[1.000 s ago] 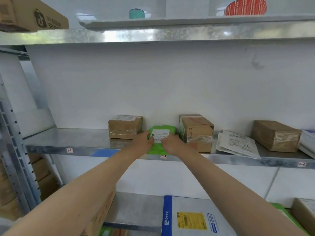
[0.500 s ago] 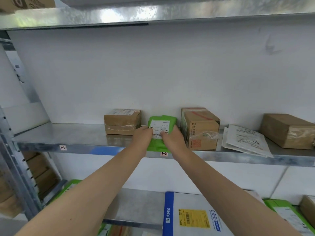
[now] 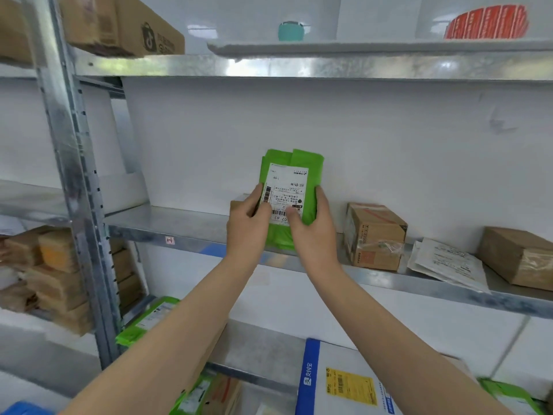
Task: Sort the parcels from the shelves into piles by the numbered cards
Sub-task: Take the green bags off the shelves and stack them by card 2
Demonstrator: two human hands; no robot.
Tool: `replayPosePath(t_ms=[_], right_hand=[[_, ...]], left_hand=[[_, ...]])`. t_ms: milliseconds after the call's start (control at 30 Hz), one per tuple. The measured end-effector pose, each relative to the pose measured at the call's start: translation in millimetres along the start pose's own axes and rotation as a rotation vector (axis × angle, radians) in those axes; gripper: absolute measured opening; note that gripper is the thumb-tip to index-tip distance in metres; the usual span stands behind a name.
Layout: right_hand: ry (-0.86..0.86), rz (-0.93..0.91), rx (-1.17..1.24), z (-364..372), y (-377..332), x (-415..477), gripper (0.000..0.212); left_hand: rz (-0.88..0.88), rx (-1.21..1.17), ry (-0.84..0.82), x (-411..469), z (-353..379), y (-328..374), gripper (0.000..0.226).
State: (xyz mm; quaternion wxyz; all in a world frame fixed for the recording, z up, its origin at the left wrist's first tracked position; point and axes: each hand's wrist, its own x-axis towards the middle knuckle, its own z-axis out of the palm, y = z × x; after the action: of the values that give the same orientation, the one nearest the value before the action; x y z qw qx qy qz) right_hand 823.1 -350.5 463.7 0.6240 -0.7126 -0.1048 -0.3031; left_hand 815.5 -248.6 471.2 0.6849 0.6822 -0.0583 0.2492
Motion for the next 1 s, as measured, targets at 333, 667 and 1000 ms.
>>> replayPosePath(t_ms=[333, 667, 1000], right_hand=[[-0.257, 0.038, 0.358, 55, -28, -138, 0.053], [-0.549, 0.034, 0.367, 86, -49, -258, 0.057], [-0.850, 0.154, 0.553, 99, -54, -355, 0.058]], left_hand=[[0.060, -0.015, 0.270, -127, -123, 4, 0.053], [0.024, 0.111, 0.476, -243, -211, -2, 0.054], [-0.059, 0.311, 0.775, -342, -247, 4, 0.059]])
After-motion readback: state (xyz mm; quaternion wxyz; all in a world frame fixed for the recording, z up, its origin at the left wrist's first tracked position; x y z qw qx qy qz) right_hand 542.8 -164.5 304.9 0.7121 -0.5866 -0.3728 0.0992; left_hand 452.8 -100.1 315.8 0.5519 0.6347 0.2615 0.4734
